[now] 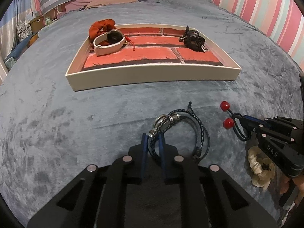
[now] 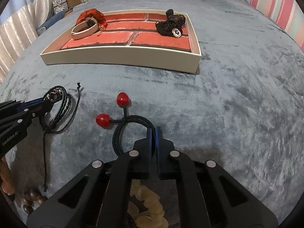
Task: Organize jewelry
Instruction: 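Grasp the black braided bracelet with the left tool while the right tool grasps the red-bead hair tie, then carry both items into the tray and open both tools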
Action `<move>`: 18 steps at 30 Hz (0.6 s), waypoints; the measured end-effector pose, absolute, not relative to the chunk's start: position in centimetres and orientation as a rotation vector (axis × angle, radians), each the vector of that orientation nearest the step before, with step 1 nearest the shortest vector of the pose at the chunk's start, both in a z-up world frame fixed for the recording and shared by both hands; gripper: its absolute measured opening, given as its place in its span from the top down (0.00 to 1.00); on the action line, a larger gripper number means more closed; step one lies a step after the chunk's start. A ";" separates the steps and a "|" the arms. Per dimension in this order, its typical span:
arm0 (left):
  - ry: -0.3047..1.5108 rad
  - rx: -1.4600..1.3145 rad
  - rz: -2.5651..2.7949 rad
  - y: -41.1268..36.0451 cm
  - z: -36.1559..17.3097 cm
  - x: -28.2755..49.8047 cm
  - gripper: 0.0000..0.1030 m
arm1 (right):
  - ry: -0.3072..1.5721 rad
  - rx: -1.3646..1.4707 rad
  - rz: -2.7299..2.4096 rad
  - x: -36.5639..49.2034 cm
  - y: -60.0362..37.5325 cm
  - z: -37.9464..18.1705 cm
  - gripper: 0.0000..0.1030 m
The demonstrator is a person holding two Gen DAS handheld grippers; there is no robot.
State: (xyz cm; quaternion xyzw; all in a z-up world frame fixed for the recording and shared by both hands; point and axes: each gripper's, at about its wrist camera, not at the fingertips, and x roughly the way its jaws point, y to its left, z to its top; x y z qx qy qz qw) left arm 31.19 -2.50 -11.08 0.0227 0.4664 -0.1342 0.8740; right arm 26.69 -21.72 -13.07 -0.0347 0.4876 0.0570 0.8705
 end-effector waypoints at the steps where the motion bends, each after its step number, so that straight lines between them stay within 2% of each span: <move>1: 0.968 0.046 -0.277 -2.3 -10.9 31.2 0.88 | 1.010 -0.074 0.120 26.6 -21.8 -13.0 0.96; 18: 0.898 0.029 -0.275 -1.2 -8.7 31.5 0.88 | 0.895 -0.017 0.128 26.3 -23.0 -10.4 0.96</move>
